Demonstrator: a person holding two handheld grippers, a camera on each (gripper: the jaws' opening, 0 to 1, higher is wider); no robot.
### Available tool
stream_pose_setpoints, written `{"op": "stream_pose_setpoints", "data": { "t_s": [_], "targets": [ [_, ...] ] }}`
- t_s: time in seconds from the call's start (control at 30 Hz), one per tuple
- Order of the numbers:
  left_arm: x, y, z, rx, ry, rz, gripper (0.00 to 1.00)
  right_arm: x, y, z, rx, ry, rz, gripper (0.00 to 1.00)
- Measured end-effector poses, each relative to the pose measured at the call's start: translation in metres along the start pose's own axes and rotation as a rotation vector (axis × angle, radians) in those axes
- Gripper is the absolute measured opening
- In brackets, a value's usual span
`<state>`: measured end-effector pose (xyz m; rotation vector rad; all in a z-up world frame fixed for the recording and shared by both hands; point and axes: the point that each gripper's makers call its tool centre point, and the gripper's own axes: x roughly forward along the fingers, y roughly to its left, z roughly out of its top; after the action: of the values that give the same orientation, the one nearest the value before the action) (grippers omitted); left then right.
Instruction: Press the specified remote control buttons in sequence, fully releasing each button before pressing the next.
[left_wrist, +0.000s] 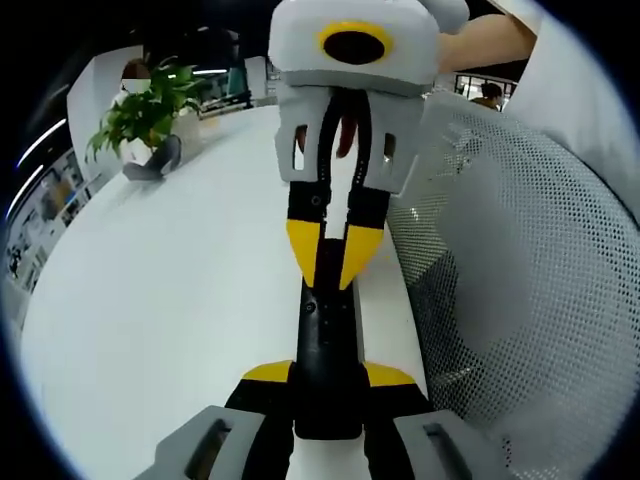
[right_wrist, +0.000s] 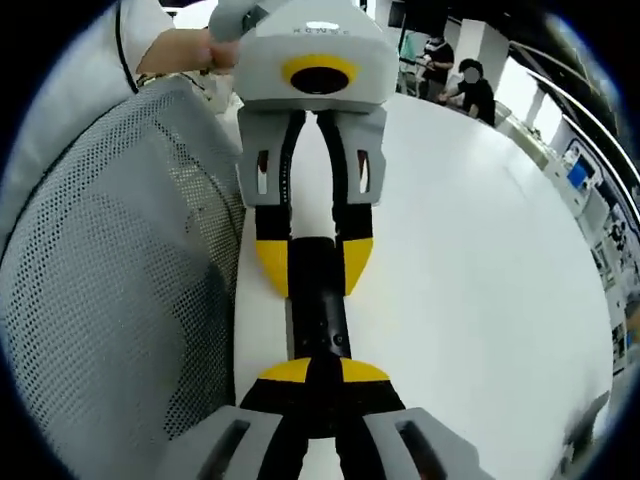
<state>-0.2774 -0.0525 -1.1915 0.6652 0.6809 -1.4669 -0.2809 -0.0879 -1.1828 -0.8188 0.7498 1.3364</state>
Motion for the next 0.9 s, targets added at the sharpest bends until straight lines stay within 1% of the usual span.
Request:
{"op": "stream_pose_setpoints", "data": {
  "t_s": [0.03,0.07,0.1,0.13,0.2,0.27,0.37,0.43,0.47,0.53,0.63,0.7,0.73,0.77,0.83,0.9],
  "targets": [
    [0.0,0.0,0.0,0.0,0.0,0.0,0.24,0.0,0.001,0.001,0.006,-0.01,-0.004,0.03],
    [0.0,0.0,0.0,-0.004,0.001,0.001,0.24,0.0,0.0,0.004,0.026,-0.034,-0.017,0.0],
    [0.0,0.0,0.0,-0.007,0.002,0.002,0.24,0.0,0.006,0.008,0.041,-0.066,0.016,0.0],
    [0.0,0.0,0.0,-0.01,0.003,0.004,0.24,0.0,0.006,0.007,0.062,-0.064,0.015,0.0],
    [0.0,0.0,0.0,-0.012,0.002,0.006,0.24,0.001,0.005,0.007,0.032,-0.047,0.003,0.0],
    [0.0,0.0,0.0,-0.012,0.0,0.005,0.24,0.001,0.004,0.008,0.027,-0.038,0.005,0.0],
    [0.0,0.0,0.0,-0.008,0.001,0.003,0.24,0.0,-0.003,0.005,0.026,-0.015,-0.015,0.0],
    [0.0,0.0,0.0,-0.008,0.003,0.003,0.24,-0.001,-0.005,0.002,0.033,-0.004,-0.008,0.0],
    [0.0,0.0,0.0,-0.007,0.004,0.003,0.24,0.0,-0.004,0.003,0.036,-0.006,0.007,0.0],
    [0.0,0.0,0.0,-0.007,0.006,0.003,0.24,0.001,-0.004,0.003,0.031,0.009,0.021,0.0],
    [0.0,0.0,0.0,-0.005,0.009,0.002,0.24,0.003,-0.003,0.002,-0.006,0.074,0.047,0.0],
    [0.0,0.0,0.0,-0.001,0.011,0.001,0.24,0.004,-0.004,0.003,0.028,0.124,0.048,0.0],
    [0.0,0.0,0.0,0.0,0.009,0.0,0.24,0.005,-0.004,0.003,0.015,0.136,0.05,0.0],
    [0.0,0.0,0.0,0.002,0.008,-0.001,0.24,0.005,-0.003,0.003,-0.017,0.151,0.054,0.0],
    [0.0,0.0,0.0,0.003,0.009,-0.001,0.24,0.005,-0.003,0.003,-0.015,0.154,0.057,0.0],
    [0.0,0.0,0.0,0.006,0.014,-0.003,0.24,0.004,-0.004,0.001,0.018,0.141,0.067,0.0]
  ]
}}
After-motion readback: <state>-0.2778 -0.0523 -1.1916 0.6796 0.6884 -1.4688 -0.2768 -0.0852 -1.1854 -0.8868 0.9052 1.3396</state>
